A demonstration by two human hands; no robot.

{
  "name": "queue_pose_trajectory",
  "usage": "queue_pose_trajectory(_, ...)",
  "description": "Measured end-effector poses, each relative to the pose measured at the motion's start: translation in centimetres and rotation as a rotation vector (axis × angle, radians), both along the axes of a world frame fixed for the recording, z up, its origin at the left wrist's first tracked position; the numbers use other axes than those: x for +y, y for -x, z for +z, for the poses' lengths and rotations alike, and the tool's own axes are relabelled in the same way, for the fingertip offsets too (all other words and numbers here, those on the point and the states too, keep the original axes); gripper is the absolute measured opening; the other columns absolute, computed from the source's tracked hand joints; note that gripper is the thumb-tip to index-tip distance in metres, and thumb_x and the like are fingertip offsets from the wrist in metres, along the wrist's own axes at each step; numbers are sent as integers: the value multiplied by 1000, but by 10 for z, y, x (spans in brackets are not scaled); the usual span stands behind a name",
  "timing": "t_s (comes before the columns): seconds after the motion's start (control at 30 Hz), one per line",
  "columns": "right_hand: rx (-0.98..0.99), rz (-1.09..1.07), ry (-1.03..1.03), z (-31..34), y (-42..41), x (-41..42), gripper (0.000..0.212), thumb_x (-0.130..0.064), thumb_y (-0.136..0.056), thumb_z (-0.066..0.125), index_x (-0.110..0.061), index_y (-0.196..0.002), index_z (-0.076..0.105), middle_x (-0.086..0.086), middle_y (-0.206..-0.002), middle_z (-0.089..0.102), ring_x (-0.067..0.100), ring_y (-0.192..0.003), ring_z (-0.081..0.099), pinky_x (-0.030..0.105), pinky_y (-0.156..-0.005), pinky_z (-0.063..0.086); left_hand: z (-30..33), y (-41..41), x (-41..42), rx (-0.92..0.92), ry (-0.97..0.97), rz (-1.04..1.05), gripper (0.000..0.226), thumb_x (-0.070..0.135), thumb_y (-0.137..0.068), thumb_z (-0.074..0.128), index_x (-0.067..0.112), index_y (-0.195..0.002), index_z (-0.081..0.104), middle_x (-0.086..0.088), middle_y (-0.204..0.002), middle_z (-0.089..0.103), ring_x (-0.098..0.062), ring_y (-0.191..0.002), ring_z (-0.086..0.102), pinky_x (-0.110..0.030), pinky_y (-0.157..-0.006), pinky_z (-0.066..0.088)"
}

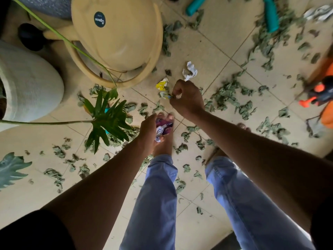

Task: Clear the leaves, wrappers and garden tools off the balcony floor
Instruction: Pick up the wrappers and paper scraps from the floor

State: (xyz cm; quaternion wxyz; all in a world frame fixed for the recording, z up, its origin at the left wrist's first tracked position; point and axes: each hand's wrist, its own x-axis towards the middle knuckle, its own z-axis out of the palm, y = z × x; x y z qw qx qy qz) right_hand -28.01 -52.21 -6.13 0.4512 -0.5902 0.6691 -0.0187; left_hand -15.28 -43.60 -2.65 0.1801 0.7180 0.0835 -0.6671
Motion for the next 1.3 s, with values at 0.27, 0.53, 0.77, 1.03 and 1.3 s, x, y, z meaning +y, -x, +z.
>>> queue_pose_trajectory(0.27,-177,160,-34,52,-3,51,16,-14,-71,70,-21,-74,55,-9,-74,58,17,-69,58,31,-59,45,1,5,-13,102,134,103,49,50,-107,42,7,-100,64,-21,-96,63,-30,-90,62,-35,-76,47)
queue_pose_trajectory(0.53,17,129,107,2,-26,12,26,-19,-90,54,-27,-110,68,1,-104,72,26,-90,70,40,-74,58,-15,-12,-10,-127,52,-87,29,21,-105,44,18,-85,65,-11,-73,67,-23,-56,60,-19,-50,29)
queue_pose_trajectory(0.77,192,381,62,-61,-47,-39,37,-15,-91,60,-23,-127,59,13,-127,61,40,-110,64,42,-86,55,-19,-31,-1,-114,45,-100,19,24,-105,48,14,-107,64,-31,-116,66,-34,-94,61,-24,-56,33)
queue_pose_trajectory(1.03,-23,82,34,-24,-27,-33,10,-18,-88,66,-22,-93,73,2,-103,70,18,-91,66,33,-84,53,-20,-23,-1,-132,-52,-96,51,46,-107,44,5,-133,62,-25,-127,67,-38,-108,66,-26,-59,41)
queue_pose_trajectory(1.3,-176,126,-28,33,-10,34,13,-13,-75,67,-23,-82,72,-7,-77,73,15,-73,69,32,-62,55,-22,9,-27,118,-5,250,53,59,-103,44,10,-106,65,-12,-83,64,-22,-63,58,-26,-56,41)
